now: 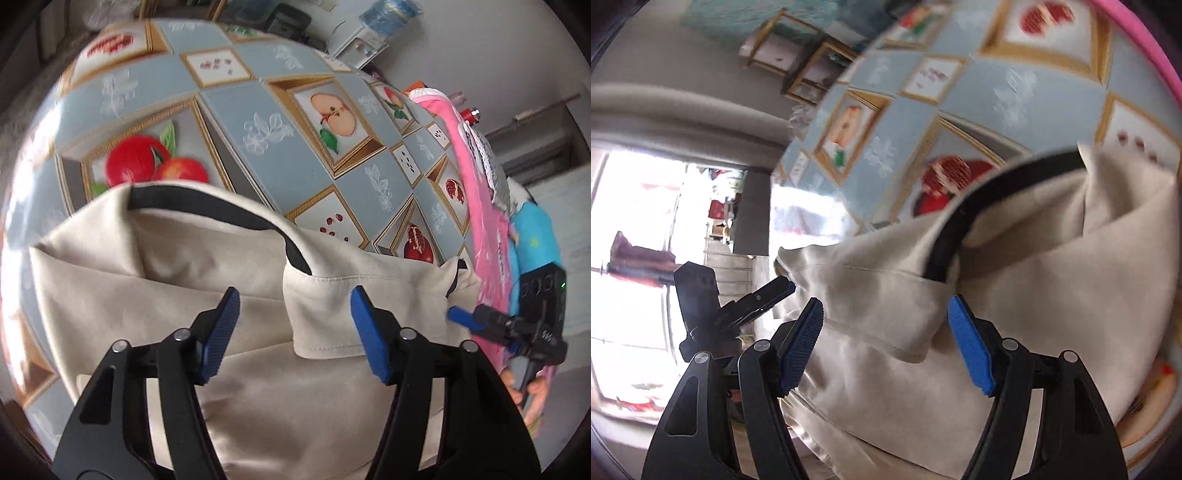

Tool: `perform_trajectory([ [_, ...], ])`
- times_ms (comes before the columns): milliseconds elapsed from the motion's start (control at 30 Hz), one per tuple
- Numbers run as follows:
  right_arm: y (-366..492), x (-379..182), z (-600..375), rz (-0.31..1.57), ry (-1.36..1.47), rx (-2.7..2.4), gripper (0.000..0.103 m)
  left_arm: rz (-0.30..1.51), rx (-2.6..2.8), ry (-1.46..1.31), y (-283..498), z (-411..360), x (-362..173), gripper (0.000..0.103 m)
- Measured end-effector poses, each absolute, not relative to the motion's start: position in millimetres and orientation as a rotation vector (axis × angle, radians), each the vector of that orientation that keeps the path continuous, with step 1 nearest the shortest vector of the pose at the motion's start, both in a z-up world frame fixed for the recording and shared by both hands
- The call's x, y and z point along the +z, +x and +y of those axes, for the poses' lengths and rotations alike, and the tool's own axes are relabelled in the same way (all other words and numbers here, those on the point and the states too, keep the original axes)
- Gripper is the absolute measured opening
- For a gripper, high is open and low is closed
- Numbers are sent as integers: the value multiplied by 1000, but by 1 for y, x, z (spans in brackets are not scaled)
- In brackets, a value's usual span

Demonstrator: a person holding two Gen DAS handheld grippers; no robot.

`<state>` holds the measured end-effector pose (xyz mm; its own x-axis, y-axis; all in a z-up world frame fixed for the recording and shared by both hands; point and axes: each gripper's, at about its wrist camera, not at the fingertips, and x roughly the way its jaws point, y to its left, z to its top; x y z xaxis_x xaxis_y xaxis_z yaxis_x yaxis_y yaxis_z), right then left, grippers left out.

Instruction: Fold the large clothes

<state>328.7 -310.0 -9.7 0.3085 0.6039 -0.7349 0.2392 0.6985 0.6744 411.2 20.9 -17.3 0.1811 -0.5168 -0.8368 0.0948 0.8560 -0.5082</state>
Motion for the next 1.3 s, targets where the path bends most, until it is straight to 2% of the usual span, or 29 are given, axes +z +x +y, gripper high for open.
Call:
perform_trajectory([
  [167,320,-20,-304,1299,868,313,68,1348,-455,-432,414,18,-31,43],
  [300,324,-36,-295,1337,916,330,55,1364,-488,-537,417,21,-37,33],
  [533,325,-41,-295,1336,953,306,49,1417,-506,-536,408,22,-42,32],
  [633,331,-44,-289,1339,930,297,36,1396,-512,-508,411,17,-38,32],
  [700,333,-34,-285,1319,858,300,22,1361,-530,-445,411,9,-32,18],
  [767,339,-21,-283,1282,753,287,16,1317,-534,-357,413,2,-25,13],
  [933,373,2,-269,1217,465,230,13,1200,-481,-102,423,-26,-11,10],
  [1067,392,-5,-250,1213,222,225,13,1150,-459,100,423,-51,-11,10],
  [1200,374,-12,-252,1239,118,337,12,1139,-503,243,405,-50,-15,10],
  [1300,363,-17,-263,1226,151,384,12,1088,-523,310,395,-49,-19,10],
])
